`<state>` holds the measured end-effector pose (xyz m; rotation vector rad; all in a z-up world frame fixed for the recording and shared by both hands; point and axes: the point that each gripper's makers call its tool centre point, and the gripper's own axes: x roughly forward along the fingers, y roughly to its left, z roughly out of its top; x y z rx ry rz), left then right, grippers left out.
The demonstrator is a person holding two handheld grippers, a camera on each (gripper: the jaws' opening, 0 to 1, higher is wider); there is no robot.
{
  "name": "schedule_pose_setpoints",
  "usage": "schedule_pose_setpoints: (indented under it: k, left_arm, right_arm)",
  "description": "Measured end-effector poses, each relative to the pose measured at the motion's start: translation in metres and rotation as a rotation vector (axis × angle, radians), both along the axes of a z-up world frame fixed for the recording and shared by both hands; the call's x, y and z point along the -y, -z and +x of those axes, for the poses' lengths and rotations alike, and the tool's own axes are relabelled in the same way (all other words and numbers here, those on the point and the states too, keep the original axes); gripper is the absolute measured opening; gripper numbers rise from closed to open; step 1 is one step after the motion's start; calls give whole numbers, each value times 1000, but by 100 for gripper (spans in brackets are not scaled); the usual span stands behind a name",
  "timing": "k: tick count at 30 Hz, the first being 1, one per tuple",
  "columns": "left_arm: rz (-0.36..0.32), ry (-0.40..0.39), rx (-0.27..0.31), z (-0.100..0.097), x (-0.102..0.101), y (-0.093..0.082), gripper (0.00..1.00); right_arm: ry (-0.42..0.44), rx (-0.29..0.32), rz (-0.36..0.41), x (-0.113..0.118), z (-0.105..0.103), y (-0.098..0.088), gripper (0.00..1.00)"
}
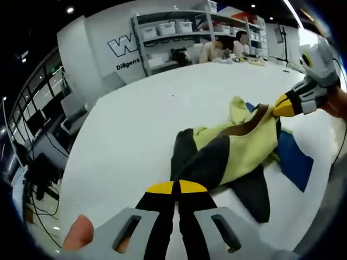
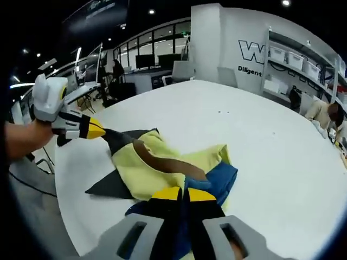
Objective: Fold the garment on the visible template until the final outline fits inside the template.
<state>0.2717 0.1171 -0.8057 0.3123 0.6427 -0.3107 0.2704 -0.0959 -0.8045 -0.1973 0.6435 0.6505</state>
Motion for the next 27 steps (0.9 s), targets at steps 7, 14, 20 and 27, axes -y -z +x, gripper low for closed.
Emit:
schedule_pose_setpoints:
  k: [7, 14, 20, 27]
  left_arm:
    - [2, -7, -22, -3, -1, 5, 0]
    - [-3, -13, -26, -3, -4, 7, 0]
    - [-9, -19, -30, -3, -5, 9, 0]
    - [-5, -17, -38, -3, -5, 11, 0]
  right_arm:
    - [-79, -64, 83, -19, -15, -1, 1]
    - [-72, -26, 133, -7, -14, -22, 4]
    - [37, -23, 141, 32, 1, -19, 3]
    - [90, -113, 255, 38, 10, -4, 3]
